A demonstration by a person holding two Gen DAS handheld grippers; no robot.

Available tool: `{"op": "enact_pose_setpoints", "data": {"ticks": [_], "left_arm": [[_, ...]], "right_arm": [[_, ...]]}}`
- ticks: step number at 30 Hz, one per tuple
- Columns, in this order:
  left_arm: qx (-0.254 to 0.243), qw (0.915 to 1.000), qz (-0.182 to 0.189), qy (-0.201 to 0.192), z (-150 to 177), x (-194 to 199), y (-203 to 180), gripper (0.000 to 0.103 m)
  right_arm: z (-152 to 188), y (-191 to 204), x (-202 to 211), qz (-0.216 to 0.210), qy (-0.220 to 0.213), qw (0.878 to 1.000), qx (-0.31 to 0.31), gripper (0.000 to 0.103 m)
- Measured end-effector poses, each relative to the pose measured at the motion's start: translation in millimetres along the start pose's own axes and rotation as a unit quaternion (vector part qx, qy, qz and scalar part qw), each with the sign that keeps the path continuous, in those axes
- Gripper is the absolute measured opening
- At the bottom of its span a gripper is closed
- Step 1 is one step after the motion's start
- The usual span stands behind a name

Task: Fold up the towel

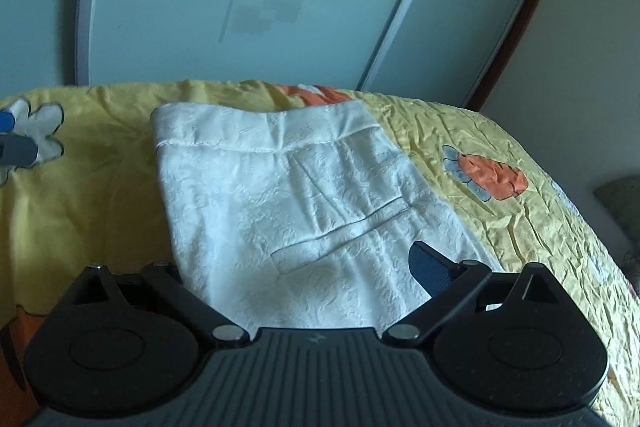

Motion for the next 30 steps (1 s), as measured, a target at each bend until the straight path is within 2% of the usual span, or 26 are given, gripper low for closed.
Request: {"op": "enact_pose_setpoints", "data": {"ticks": [1, 2, 4, 5, 7, 8, 10, 11, 13, 15, 16, 18, 19, 22, 24, 26, 28, 30], "left_arm": [[-0.031, 0.9994, -0.014, -0.006, 4.3, 2.3, -5.6, 0.085], [-0.039, 0.9989, -0.022, -0.011, 6.9, 4.2, -7.5, 0.085], [-0.022, 0.9995, -0.021, -0.012, 6.8, 7.3, -4.0, 0.085], [-0.010, 0.9997, -0.019, -0.006, 4.9, 9.4, -0.9, 0.085], [0.023, 0.9997, -0.011, 0.006, -0.3, 13.9, 7.3, 0.085], [0.040, 0.9991, -0.010, 0.009, -3.4, 16.1, 10.8, 0.085], [0.071, 0.9971, -0.026, -0.002, -13.7, 23.2, 18.9, 0.085], [0.088, 0.9957, -0.027, -0.013, -21.2, 25.9, 21.5, 0.086], [0.137, 0.9900, 0.005, -0.031, -39.5, 33.3, 23.7, 0.086], [0.205, 0.9754, 0.075, -0.034, -60.3, 32.8, 19.7, 0.090], [0.233, 0.9653, 0.113, -0.031, -70.9, 29.2, 14.4, 0.093], [0.278, 0.9438, 0.177, -0.017, -86.3, 16.4, 0.0, 0.097], [0.296, 0.9349, 0.196, -0.007, -90.8, 6.5, -7.9, 0.098], [0.317, 0.9207, 0.220, 0.063, -94.0, -28.8, -38.3, 0.097], [0.314, 0.9161, 0.228, 0.101, -91.1, -47.4, -61.7, 0.096], [0.298, 0.9169, 0.238, 0.116, -90.5, -58.3, -83.0, 0.095], [0.279, 0.9213, 0.243, 0.119, -90.3, -66.6, -99.9, 0.093], [0.278, 0.9283, 0.214, 0.123, -86.1, -82.8, -104.8, 0.083]], "right_arm": [[0.3, 0.4, -1.1, 0.001, -0.003, 1.000, 0.001, 0.099], [0.7, 1.0, -1.4, 0.003, -0.009, 1.000, 0.002, 0.099], [2.3, 1.4, -0.3, 0.003, -0.023, 1.000, 0.005, 0.098], [3.6, 2.3, 1.5, -0.008, -0.029, 1.000, 0.003, 0.093], [7.8, 9.3, 7.2, -0.052, -0.026, 0.998, -0.006, 0.049], [8.8, 13.5, 10.4, -0.043, -0.032, 0.999, 0.004, 0.048], [10.7, 22.1, 12.8, -0.050, -0.034, 0.998, 0.021, 0.030], [10.8, 22.6, 13.3, -0.048, -0.037, 0.998, 0.018, 0.030], [10.9, 15.7, 14.4, -0.065, -0.041, 0.997, -0.017, 0.029], [9.6, -2.8, 16.8, -0.104, -0.047, 0.988, -0.100, 0.025], [10.0, -13.2, 16.9, -0.122, -0.047, 0.981, -0.144, 0.023], [12.1, -27.2, 17.6, -0.153, -0.054, 0.965, -0.206, 0.021], [14.0, -29.2, 17.2, -0.159, -0.056, 0.961, -0.219, 0.021], [16.3, -27.7, 16.5, -0.163, -0.059, 0.958, -0.227, 0.021], [16.4, -29.5, 15.6, -0.169, -0.060, 0.955, -0.235, 0.021], [18.3, -33.9, 13.0, -0.177, -0.061, 0.952, -0.244, 0.021], [19.0, -35.2, 13.2, -0.181, -0.061, 0.949, -0.250, 0.021], [19.3, -37.1, 12.3, -0.186, -0.061, 0.947, -0.255, 0.021]]}}
Point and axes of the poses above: each gripper's, at about its wrist camera, not at the fingertips, and x roughly against the way its jaws point, y to its left, z to its underside, the point moved 7 cm from there along -x, roughly the way its jaws point, and after that the axes turned 8 degrees about -x, right-handed, at the moved point
